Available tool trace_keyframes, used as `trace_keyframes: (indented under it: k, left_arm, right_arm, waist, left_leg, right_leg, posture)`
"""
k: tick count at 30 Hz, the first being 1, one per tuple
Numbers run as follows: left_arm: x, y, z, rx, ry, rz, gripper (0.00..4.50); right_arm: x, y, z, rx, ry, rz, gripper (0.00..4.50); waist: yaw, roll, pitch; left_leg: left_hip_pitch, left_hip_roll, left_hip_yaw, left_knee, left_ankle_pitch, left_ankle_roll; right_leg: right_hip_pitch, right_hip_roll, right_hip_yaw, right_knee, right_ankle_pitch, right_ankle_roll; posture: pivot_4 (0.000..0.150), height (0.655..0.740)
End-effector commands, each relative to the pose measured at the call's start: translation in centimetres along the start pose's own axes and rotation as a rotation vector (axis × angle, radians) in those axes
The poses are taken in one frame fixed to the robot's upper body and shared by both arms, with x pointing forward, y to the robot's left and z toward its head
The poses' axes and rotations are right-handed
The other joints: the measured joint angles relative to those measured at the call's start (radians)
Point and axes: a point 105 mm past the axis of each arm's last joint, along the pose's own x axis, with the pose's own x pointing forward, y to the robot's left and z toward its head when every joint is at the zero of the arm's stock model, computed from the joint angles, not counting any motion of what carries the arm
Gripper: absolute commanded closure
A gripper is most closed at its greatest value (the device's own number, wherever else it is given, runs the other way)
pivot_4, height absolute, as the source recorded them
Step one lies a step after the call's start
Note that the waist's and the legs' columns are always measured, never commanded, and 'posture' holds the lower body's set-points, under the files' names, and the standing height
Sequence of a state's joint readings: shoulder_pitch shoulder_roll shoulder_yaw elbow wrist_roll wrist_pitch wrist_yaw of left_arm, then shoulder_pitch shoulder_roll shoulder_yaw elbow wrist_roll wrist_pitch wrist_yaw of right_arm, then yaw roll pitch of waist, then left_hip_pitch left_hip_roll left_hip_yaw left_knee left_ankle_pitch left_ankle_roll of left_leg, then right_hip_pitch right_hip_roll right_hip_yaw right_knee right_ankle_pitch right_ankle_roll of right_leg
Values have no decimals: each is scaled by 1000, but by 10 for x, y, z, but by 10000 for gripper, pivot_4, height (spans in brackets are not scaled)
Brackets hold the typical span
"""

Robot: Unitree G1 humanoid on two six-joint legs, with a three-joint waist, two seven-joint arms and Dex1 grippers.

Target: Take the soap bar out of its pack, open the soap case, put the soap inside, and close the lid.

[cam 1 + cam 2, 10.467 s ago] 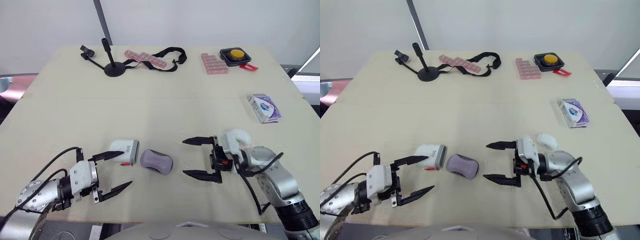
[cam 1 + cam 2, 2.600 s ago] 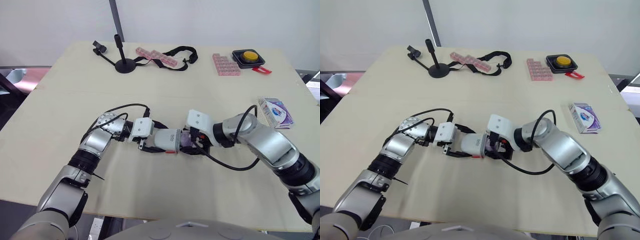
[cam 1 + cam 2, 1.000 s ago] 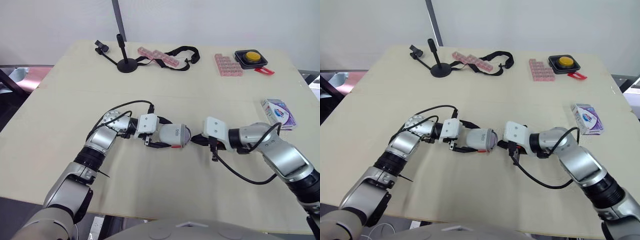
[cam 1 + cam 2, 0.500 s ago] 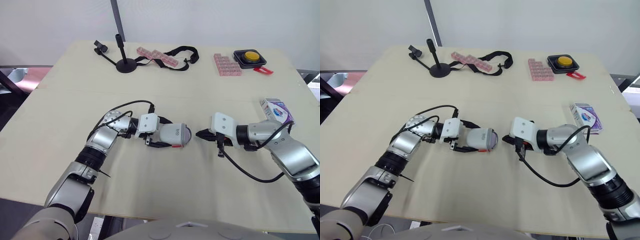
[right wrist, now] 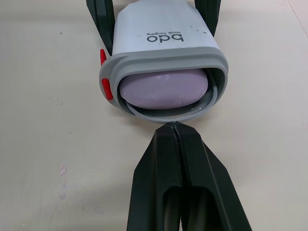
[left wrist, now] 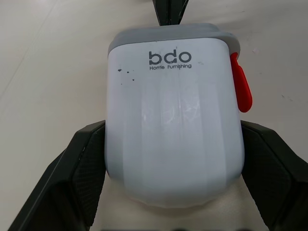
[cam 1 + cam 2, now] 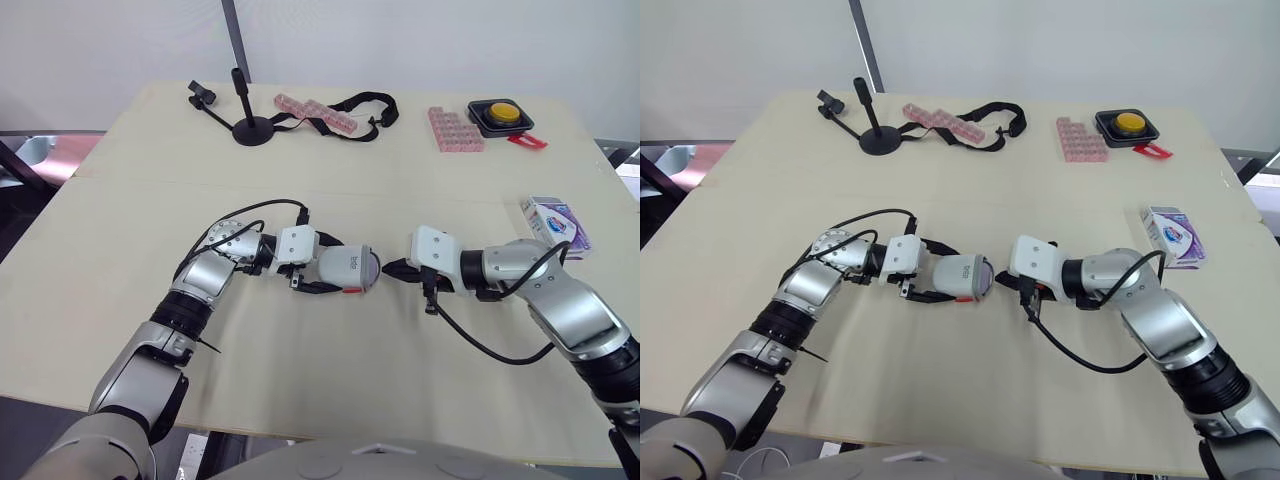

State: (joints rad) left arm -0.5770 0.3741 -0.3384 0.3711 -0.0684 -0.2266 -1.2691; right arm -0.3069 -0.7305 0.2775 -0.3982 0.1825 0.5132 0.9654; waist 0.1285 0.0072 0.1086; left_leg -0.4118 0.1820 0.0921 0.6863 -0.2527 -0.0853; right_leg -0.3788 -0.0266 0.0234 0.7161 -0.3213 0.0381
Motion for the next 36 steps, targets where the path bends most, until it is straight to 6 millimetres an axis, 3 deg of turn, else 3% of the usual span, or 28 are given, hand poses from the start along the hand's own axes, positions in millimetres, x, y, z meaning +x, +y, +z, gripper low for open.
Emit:
trace_keyframes:
  k: [1,4,9,12,16,19,20,23,36]
  left_arm:
    - [-3,7,12,66,-28,26,10384]
    - [-6,9,13,109,-25,48,10384]
    - [-4,9,19,129,-58,71,10384]
    - [-1,7,23,135,-73,73,10384]
    - [2,4,28,156,-85,77,10384]
    - [4,0,31,184,-91,76,10384]
    - [5,-2,32,196,-93,73,10384]
    - [7,-7,36,220,-103,65,10384]
    - [9,-11,41,213,-114,67,10384]
  right_arm:
    - [-13,-8,3,-3,-23,-39,44702]
    - [-34,-9,-11,118,-27,-73,44702]
    - [-48,11,-14,379,-126,-44,44702]
    - [-51,33,-12,634,-198,35,36448]
    - [-50,57,-14,864,-150,130,23065]
    - [-43,56,-10,1032,-203,136,13429]
    - [-41,54,-9,1085,-220,141,8089]
    - [-35,53,-8,1175,-246,161,662]
    - [-13,31,-2,1262,-281,80,210]
  waist:
    - [0,0,0]
    - [8,0,0]
    - [8,0,0]
    - [5,0,0]
    - [5,0,0]
    - [4,0,0]
    - [4,1,0]
    - [5,2,-1]
    - [7,4,0]
  left_leg:
    - [0,0,0,0,0,0]
    - [-1,0,0,0,0,0]
    - [-2,0,0,1,-1,2]
    - [-2,0,0,1,-1,2]
    - [-1,0,0,1,-1,2]
    - [0,0,0,1,-1,1]
    - [1,0,0,1,-1,1]
    - [0,0,0,1,-1,1]
    - [0,-1,0,0,-1,1]
  right_leg:
    - [0,0,0,0,0,0]
    - [0,0,0,-1,0,0]
    - [0,0,0,-1,0,0]
    - [0,0,0,-1,0,0]
    - [0,0,0,-2,0,0]
    - [0,0,0,-2,0,0]
    - [0,0,1,-2,0,0]
    - [0,-1,0,-2,0,0]
    - [0,-1,0,-2,0,0]
  posture:
    - [1500,7160]
    - [1500,7160]
    - [1500,7160]
    - [1500,7160]
    - [1500,7160]
    - [1500,7160]
    - [1500,7160]
    - [1500,7160]
    - [1500,7160]
